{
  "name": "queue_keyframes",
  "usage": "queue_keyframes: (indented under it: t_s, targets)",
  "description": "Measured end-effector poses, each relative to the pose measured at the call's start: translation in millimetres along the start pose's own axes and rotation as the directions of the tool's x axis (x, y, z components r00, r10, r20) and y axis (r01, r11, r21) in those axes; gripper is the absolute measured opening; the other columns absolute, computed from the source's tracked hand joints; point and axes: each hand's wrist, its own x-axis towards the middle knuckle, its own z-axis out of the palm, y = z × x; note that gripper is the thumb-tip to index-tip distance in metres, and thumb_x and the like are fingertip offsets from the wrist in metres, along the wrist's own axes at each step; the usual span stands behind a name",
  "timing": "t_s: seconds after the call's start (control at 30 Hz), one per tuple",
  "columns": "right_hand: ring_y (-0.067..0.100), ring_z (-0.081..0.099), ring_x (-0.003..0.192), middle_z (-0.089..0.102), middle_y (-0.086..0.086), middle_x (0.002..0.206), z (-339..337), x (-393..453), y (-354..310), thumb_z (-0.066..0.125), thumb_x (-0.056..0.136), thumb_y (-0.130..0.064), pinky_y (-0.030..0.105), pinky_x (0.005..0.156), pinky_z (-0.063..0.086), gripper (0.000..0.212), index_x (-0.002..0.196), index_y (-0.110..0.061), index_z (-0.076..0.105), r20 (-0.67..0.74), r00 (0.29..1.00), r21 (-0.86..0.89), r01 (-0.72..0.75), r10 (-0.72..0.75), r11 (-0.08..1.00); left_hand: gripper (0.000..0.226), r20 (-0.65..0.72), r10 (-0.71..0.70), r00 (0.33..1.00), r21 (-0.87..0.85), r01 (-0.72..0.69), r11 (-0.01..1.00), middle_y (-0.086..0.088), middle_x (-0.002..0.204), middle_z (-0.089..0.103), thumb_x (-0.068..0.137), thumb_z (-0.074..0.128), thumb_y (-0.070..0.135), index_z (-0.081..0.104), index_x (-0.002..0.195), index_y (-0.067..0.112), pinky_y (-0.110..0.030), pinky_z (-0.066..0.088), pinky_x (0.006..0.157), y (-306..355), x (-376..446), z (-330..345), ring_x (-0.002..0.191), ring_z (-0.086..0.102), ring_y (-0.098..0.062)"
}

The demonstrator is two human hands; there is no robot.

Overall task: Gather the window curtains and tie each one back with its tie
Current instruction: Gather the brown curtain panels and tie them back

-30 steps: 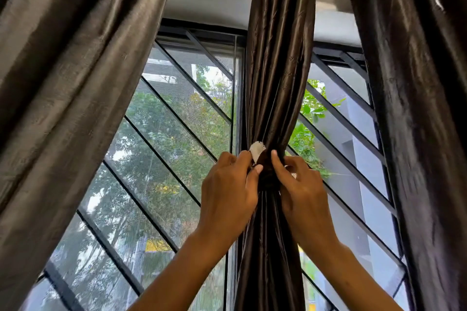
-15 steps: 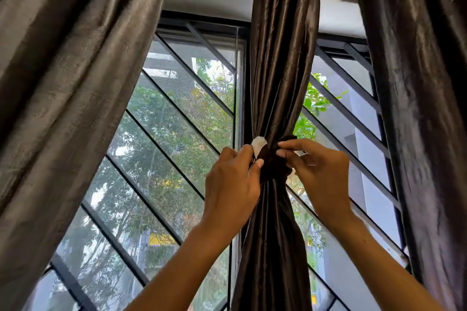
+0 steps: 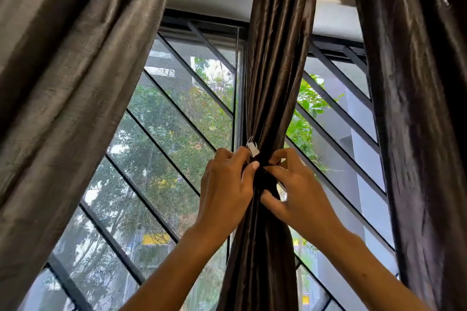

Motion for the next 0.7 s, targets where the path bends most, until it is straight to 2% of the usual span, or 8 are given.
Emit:
queue_keyframes:
  t_s: [0.07, 0.17, 0.23, 0.3, 0.4, 0.5, 0.6, 0.7]
  targets:
    - [0.026, 0.057, 0.091, 0.050, 0.002, 0.113, -2.0, 1.4, -2.0, 0.062, 0.083, -0.013, 0.037, 0.073, 0.047, 0.017, 0.097, -0.007, 0.070, -0.014, 1.000, -0.107, -0.024, 0.022, 0.994, 0.011, -0.002, 0.012, 1.000, 0.035, -0.012, 0.999, 0.007, 0.080, 0.042, 0.094, 0.053, 0.029, 0.057, 0.094, 0.019, -0.030, 0.032, 0.064, 1.8, -0.4, 0.1, 0.078, 0.052, -0.023]
    - [0.024, 0.052, 0.086, 0.049, 0.003, 0.101, -7.3, 2.8, -5.7, 0.055, 0.083, -0.023, 0.041, 0.075, 0.046, 0.022, 0.086, -0.005, 0.067, 0.003, 1.000, -0.112, -0.020, 0.021, 0.993, 0.007, -0.056, 0.058, 0.997, 0.032, -0.057, 0.998, 0.021, 0.075, 0.033, 0.090, 0.060, 0.024, 0.062, 0.096, 0.022, -0.026, 0.030, 0.063, 6.6, -0.6, -1.7, 0.074, 0.046, -0.014]
    - [0.021, 0.050, 0.088, 0.048, 0.001, 0.097, -14.4, 3.8, -6.5, 0.053, 0.078, -0.034, 0.039, 0.075, 0.046, 0.030, 0.086, -0.008, 0.067, 0.061, 0.998, -0.074, -0.009, 0.014, 0.997, 0.014, -0.091, 0.126, 0.988, 0.027, -0.124, 0.992, 0.025, 0.088, 0.051, 0.086, 0.063, 0.021, 0.067, 0.099, 0.020, -0.024, 0.035, 0.066, 8.6, -0.8, -1.6, 0.080, 0.044, -0.007]
    - [0.019, 0.053, 0.086, 0.049, 0.001, 0.096, -19.5, 3.5, -5.6, 0.064, 0.074, -0.031, 0.040, 0.071, 0.048, 0.026, 0.087, -0.010, 0.069, 0.060, 0.998, -0.036, -0.006, 0.008, 0.999, 0.007, -0.129, 0.179, 0.975, 0.044, -0.175, 0.984, 0.010, 0.113, 0.062, 0.082, 0.067, 0.019, 0.068, 0.088, 0.015, -0.025, 0.037, 0.076, 9.4, -1.4, 0.8, 0.090, 0.048, -0.011]
    - [0.011, 0.056, 0.077, 0.054, -0.003, 0.096, -21.8, -1.8, -2.1, 0.073, 0.072, -0.014, 0.032, 0.065, 0.051, 0.017, 0.088, -0.012, 0.071, -0.096, 0.995, 0.050, -0.021, 0.026, 0.999, 0.007, -0.225, 0.124, 0.966, -0.001, -0.127, 0.992, 0.000, 0.111, 0.058, 0.080, 0.069, 0.017, 0.066, 0.078, 0.012, -0.027, 0.037, 0.077, 11.4, -1.7, 5.0, 0.091, 0.049, -0.015]
    - [0.012, 0.063, 0.082, 0.057, 0.001, 0.098, -21.9, -9.4, 2.4, 0.080, 0.071, -0.002, 0.026, 0.067, 0.056, 0.023, 0.090, -0.009, 0.070, -0.264, 0.965, 0.156, 0.041, 0.001, 0.987, 0.010, -0.258, -0.015, 0.966, -0.141, -0.023, 0.990, -0.001, 0.100, 0.057, 0.078, 0.071, 0.016, 0.065, 0.076, 0.008, -0.024, 0.040, 0.076, 12.3, -0.3, 8.8, 0.091, 0.050, -0.015]
    - [0.018, 0.064, 0.079, 0.059, 0.006, 0.094, -18.6, -15.7, 4.6, 0.080, 0.073, -0.004, 0.034, 0.064, 0.057, 0.022, 0.092, -0.007, 0.070, -0.356, 0.932, 0.008, 0.082, -0.074, 0.997, 0.013, -0.223, -0.078, 0.972, -0.199, 0.033, 0.980, 0.001, 0.096, 0.055, 0.078, 0.070, 0.018, 0.063, 0.076, 0.007, -0.015, 0.036, 0.075, 12.4, 0.2, 10.9, 0.092, 0.051, -0.014]
    - [0.021, 0.065, 0.066, 0.066, 0.003, 0.082, -18.3, -19.0, 5.7, 0.078, 0.079, -0.016, 0.034, 0.050, 0.051, 0.011, 0.087, -0.012, 0.072, -0.407, 0.905, -0.206, 0.039, -0.122, 0.978, 0.014, -0.166, -0.122, 0.979, -0.215, 0.084, 0.973, 0.002, 0.096, 0.053, 0.081, 0.072, 0.014, 0.061, 0.076, 0.008, -0.013, 0.034, 0.075, 13.6, -0.3, 13.0, 0.093, 0.050, -0.013]
